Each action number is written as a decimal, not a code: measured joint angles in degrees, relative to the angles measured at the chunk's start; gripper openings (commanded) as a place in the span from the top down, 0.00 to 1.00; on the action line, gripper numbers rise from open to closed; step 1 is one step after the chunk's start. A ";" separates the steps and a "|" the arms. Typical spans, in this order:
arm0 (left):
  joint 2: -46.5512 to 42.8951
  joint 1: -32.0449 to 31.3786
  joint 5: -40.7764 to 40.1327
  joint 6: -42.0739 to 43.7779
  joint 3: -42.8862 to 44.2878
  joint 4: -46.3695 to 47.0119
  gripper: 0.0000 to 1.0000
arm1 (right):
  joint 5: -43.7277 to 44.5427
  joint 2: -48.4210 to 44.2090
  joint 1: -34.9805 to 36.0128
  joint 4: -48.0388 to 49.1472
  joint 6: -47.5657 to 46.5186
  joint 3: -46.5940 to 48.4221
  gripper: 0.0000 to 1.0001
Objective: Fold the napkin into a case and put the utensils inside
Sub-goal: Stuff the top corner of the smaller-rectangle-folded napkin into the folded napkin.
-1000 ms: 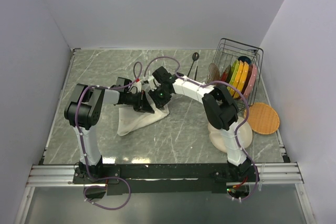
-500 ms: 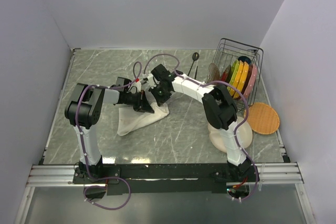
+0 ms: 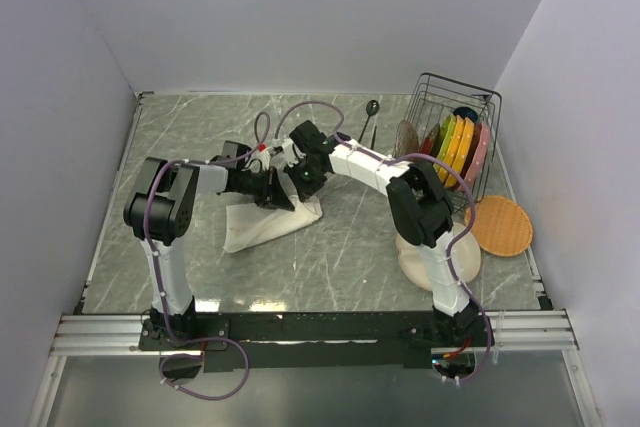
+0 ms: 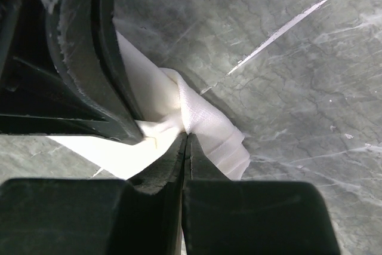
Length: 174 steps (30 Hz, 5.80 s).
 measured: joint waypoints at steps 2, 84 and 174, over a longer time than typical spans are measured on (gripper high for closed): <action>0.02 -0.02 0.00 -0.09 1.03 -0.33 0.99 | -0.04 -0.09 0.00 0.02 0.00 0.00 1.00; 6.12 1.84 1.09 2.60 12.28 -13.79 0.61 | -0.04 2.03 -1.18 0.28 1.90 0.35 1.00; 17.81 3.15 6.95 7.65 24.87 -26.71 0.99 | -3.98 1.84 -3.52 -2.99 -8.61 7.06 0.45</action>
